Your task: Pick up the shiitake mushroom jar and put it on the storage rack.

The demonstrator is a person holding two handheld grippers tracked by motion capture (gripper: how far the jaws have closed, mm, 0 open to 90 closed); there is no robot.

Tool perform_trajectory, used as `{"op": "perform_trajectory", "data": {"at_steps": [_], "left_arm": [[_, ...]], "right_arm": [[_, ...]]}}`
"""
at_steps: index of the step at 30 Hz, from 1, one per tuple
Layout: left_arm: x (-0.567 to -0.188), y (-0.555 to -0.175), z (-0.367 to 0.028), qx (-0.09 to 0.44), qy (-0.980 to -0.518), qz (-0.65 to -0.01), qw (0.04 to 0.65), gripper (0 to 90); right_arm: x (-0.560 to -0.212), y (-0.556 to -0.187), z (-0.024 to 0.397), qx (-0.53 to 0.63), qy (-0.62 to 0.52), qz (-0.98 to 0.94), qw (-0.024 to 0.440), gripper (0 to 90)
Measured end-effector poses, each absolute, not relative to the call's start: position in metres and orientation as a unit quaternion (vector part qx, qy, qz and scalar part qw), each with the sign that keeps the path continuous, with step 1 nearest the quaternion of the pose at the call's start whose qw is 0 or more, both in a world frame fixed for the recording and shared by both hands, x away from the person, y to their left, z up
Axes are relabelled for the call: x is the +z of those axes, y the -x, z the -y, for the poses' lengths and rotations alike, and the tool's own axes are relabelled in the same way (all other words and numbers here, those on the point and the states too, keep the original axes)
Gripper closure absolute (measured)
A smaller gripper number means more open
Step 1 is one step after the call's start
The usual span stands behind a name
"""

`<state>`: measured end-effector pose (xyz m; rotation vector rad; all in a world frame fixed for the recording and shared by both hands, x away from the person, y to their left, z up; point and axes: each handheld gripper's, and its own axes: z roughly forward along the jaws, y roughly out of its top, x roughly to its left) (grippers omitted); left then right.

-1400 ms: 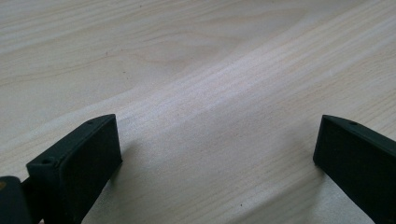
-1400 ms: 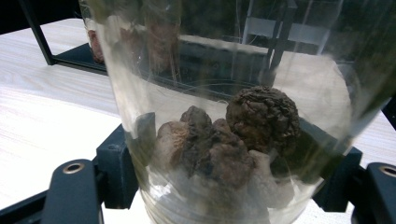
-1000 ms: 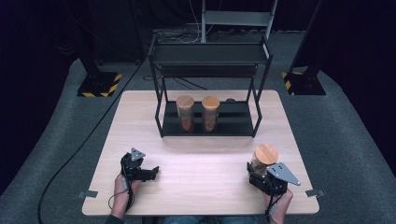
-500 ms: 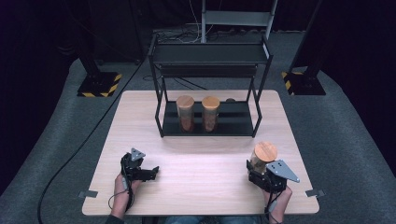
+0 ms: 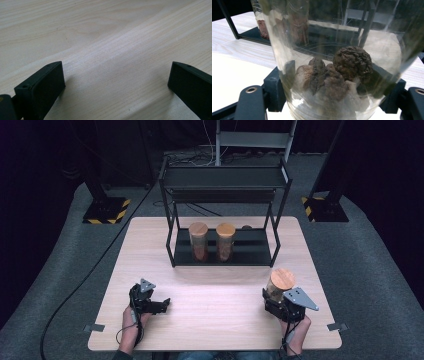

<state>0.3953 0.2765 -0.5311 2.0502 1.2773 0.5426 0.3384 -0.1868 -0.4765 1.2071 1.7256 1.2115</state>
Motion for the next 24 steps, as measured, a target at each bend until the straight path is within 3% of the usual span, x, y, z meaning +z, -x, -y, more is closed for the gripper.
{"op": "perform_trajectory", "data": {"at_steps": [24], "left_arm": [[-0.5313,-0.3953,-0.2762,0.207,-0.781,-0.489,0.328,0.1]], "right_arm": [[-0.4729,-0.3488,0.1864,0.463,-0.462,-0.669,0.352,24.7]]}}
